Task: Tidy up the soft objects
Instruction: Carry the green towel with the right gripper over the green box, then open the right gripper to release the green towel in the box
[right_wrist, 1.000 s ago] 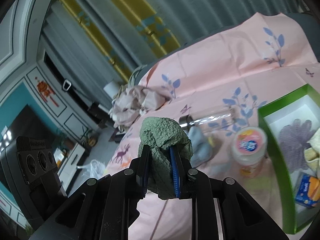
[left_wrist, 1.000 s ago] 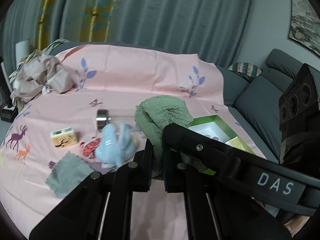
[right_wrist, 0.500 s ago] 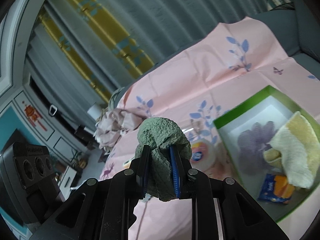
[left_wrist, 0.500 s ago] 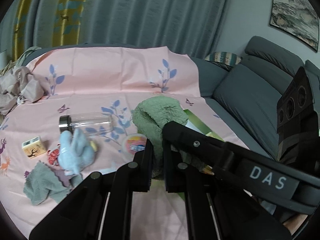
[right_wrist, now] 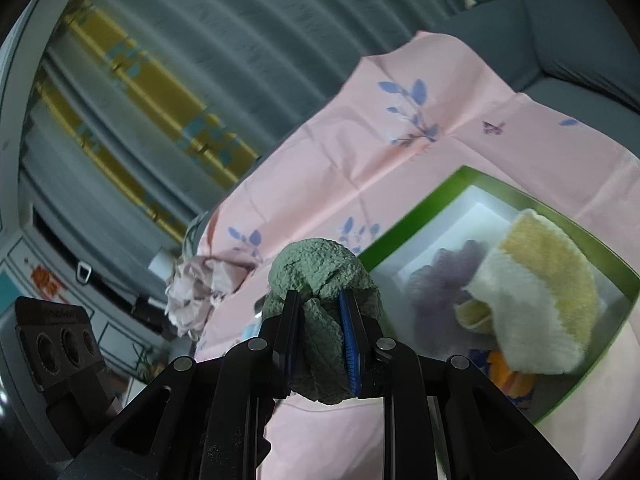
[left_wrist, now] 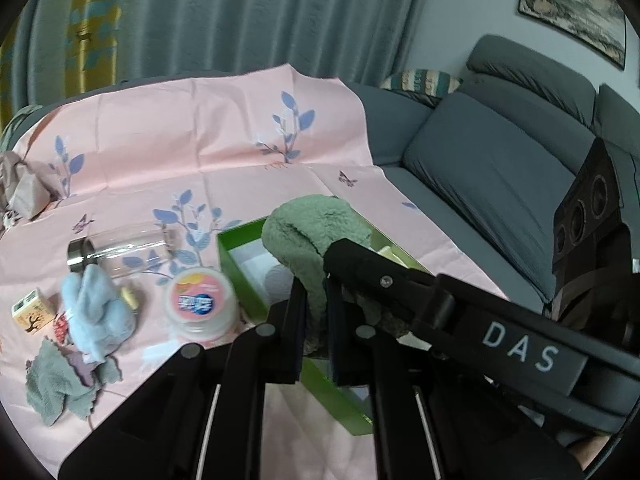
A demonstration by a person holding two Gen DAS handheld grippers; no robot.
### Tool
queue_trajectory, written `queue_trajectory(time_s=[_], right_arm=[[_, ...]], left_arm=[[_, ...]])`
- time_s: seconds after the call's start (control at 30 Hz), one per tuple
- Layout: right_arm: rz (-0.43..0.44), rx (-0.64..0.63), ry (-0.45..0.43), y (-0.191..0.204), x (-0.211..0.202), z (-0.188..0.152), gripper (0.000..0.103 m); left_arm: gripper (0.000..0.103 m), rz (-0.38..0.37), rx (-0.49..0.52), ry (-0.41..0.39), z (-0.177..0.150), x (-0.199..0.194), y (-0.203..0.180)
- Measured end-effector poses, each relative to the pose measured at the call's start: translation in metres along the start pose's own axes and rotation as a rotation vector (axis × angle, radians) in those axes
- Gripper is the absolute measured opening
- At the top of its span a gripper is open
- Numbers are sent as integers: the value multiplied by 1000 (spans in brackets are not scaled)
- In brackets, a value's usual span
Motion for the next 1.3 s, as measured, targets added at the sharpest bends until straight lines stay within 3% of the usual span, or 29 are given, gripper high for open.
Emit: queue_trajectory(time_s=[0.33,0.57,0.63,0.83,0.9,1.03,1.1,1.2,1.27,1.3], right_arm=[[-125,142,-16,-55,-9,5,23],[-229,211,-17,-84,-9,6,23],[-257,222,-14,-89,-8,6,23],[-323,268,-24,-104,-12,6,23],[-337,265,-22,-104,-12,6,23],[-347,254,-25,-99,-15,6,23],[-349,256,-24,-97,-17,6,27],[-355,242,-29,-95,-18,7,49],[-357,224,-30,-89,-19,7,62],[-356,205,-34,-85,-21,7,63]], left_arm=[[6,-77,41,116,-4,47,-28],[11,-81,62,175,-12,73,-39],[16,-78,61,188,-15,79,-41],[42,-89,49,229,-22,89,-36],[54,-92,42,229,-22,89,-34],[71,-81,26,205,-19,80,-26],[78,-87,14,194,-19,71,-22],[87,-86,-1,163,-16,53,-12],[87,-84,-17,139,-15,42,-4],[87,-85,-28,126,-14,35,2]])
Point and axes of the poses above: each gripper's, at about its wrist camera, not at the fingertips, and x roughly the way its jaws point, y to its left, z to its top, the point moved 5 cm from there along x, roughly the way its jaws point, and after that the axes turned 3 degrees about y, right-handed, at the moved point
